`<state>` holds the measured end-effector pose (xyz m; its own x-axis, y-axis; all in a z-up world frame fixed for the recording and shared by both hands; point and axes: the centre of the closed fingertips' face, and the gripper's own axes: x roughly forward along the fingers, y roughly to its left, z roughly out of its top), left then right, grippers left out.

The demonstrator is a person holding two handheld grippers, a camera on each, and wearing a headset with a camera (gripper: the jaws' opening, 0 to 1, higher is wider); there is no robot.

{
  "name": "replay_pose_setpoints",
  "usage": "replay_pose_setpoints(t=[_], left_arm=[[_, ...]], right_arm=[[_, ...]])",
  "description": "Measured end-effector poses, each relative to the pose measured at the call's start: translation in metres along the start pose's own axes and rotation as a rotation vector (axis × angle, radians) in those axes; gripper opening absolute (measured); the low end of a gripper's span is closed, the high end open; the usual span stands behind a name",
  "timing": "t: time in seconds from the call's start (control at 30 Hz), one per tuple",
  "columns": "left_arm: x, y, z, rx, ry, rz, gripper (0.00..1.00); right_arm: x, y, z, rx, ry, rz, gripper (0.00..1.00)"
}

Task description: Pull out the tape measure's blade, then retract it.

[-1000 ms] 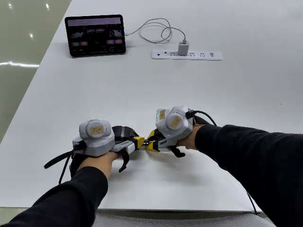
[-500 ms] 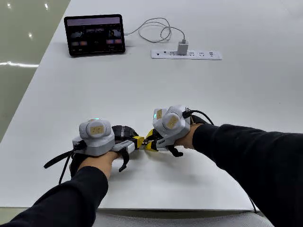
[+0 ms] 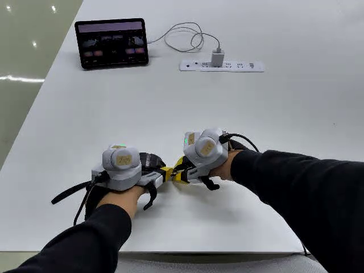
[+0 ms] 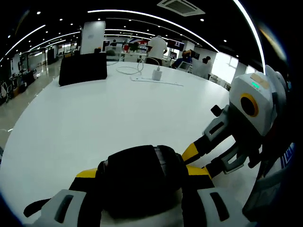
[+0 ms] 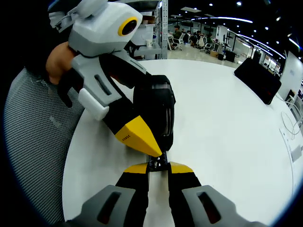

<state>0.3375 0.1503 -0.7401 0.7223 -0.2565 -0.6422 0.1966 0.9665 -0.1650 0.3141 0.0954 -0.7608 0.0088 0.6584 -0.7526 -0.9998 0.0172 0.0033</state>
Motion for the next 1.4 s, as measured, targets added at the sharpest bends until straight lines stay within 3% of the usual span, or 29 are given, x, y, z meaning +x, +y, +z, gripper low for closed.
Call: replay_pose_setpoints(t=[0.37, 0.47, 0.5, 0.57, 1.4], left_arm=[[0.000, 0.001, 0.000, 0.029, -0.003, 0.024, 0.64], [-0.001, 0.003, 0.002, -0.044, -0.020, 0.000, 0.64], [-0.002, 0.004, 0.003, -0.093, -0.018, -0.015, 0.64], [-0.001, 0.003, 0.001, -0.058, -0.008, -0.019, 0.63], [-0.002, 0.002, 0.002, -0.077, -0.014, -0.025, 0.63]], right_arm=[[0.000, 0.000, 0.000, 0.006, 0.000, -0.006, 0.10], [0.000, -0.001, 0.000, 0.016, -0.002, -0.012, 0.10], [0.000, -0.002, 0.000, 0.017, -0.002, -0.016, 0.11], [0.002, -0.001, 0.002, 0.030, -0.010, -0.011, 0.11], [0.009, -0.001, 0.012, 0.004, -0.015, -0.009, 0.10]])
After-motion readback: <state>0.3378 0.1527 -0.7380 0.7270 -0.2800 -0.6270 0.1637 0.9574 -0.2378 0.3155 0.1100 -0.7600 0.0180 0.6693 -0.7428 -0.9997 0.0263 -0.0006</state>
